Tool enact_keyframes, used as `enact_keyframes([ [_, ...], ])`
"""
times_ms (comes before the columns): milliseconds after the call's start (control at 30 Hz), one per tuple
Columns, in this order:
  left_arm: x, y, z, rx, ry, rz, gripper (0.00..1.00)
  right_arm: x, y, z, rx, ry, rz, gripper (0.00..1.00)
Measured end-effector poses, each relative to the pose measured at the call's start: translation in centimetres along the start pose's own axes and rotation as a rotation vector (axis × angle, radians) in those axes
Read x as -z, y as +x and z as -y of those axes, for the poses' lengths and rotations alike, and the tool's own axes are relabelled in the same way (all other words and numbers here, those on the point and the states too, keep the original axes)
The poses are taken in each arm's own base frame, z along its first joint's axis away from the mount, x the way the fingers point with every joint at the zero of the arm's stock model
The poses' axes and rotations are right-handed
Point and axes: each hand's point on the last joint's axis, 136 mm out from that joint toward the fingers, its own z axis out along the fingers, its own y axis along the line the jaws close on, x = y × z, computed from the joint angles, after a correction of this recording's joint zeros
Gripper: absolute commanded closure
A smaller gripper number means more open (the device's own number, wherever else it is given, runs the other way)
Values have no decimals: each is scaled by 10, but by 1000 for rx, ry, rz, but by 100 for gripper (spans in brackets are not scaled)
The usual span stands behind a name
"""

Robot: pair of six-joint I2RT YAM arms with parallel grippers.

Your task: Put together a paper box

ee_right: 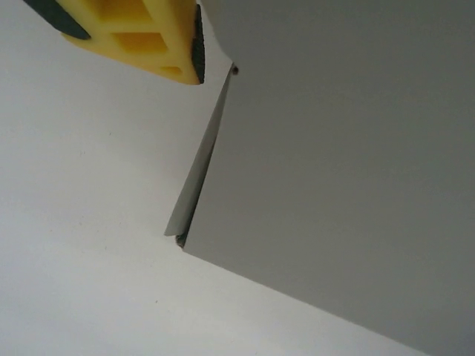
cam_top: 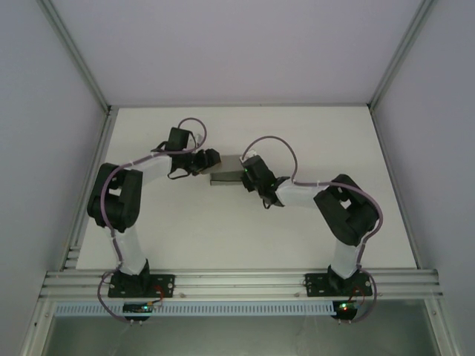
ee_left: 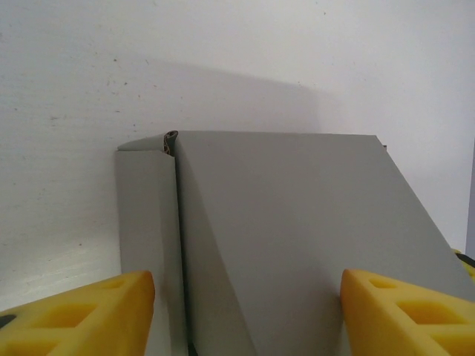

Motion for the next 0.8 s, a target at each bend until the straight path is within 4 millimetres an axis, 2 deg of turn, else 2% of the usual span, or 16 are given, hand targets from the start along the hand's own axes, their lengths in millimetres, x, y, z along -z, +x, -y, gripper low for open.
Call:
enact_keyframes([
  [67,-2,0,0,-3,2,1,37,5,3,-1,13,-12,-10,61],
  [200,-9,3,-4,-2,0,-11,37,18,12,2,38,-48,-38,47],
  [267,-12,5,-8,1,-5,-18,37,28,14,7,43,-66,-39,34],
  [467,-21,7,-15,5,-10,-31,40,64,9,21,41,-141,22,7],
  [600,-23,7,-17,-4,-10,-31,44,74,5,38,-46,-169,45,1],
  [733,-26,2,-18,-19,7,-15,57,66,2,69,-233,-187,34,1],
  [800,-28,0,-18,-25,26,-8,59,57,-4,82,-324,-204,17,1],
])
